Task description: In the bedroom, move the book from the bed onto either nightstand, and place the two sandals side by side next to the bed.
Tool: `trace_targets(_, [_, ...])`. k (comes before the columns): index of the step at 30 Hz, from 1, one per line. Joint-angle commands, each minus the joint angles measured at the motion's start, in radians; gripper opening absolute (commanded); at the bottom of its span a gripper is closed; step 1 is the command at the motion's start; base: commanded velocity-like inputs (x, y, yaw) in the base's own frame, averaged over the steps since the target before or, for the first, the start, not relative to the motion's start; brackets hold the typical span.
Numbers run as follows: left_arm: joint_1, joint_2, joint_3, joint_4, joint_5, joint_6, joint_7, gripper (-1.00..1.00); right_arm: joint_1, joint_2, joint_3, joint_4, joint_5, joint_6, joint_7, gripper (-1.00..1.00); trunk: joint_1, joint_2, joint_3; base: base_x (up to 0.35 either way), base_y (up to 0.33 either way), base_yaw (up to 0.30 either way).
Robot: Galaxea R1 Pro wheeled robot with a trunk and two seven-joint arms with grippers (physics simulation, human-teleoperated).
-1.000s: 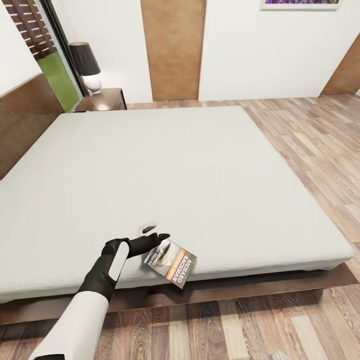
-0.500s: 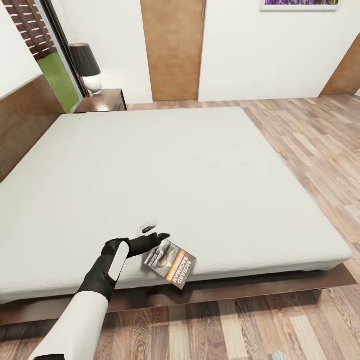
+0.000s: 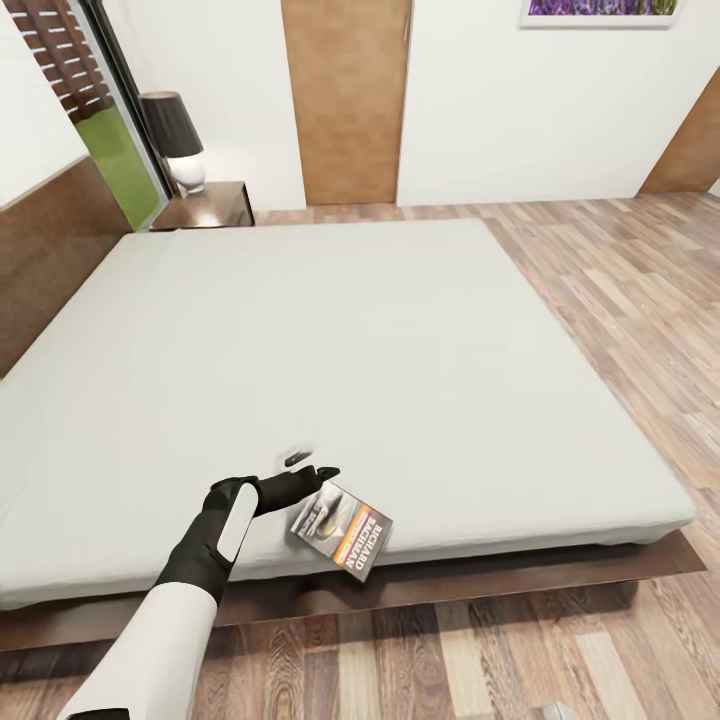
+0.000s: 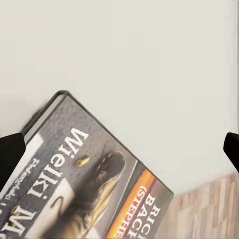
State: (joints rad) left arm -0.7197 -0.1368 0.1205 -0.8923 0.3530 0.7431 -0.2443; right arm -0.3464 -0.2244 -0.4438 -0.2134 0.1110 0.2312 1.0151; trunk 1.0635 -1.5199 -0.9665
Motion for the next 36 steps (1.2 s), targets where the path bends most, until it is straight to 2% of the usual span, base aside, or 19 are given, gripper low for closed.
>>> trace_targets(1, [-0.001,-0.001,0.005,-0.001,-0.001,0.007,-0.004,1.0,-0.001,0.0,-0.009,-0.001,0.01,0.007,0.005,1.0,-0.004,0.007,0.003,0.0,0.0,0.0])
trace_targets(36, [0.0,0.0,0.005,-0.001,-0.001,0.007,-0.004,1.0,-0.001,-0.001,-0.009,-0.001,0.009,0.006,0.005,1.0,-0.138,0.252,0.112,0.0,0.0,0.0])
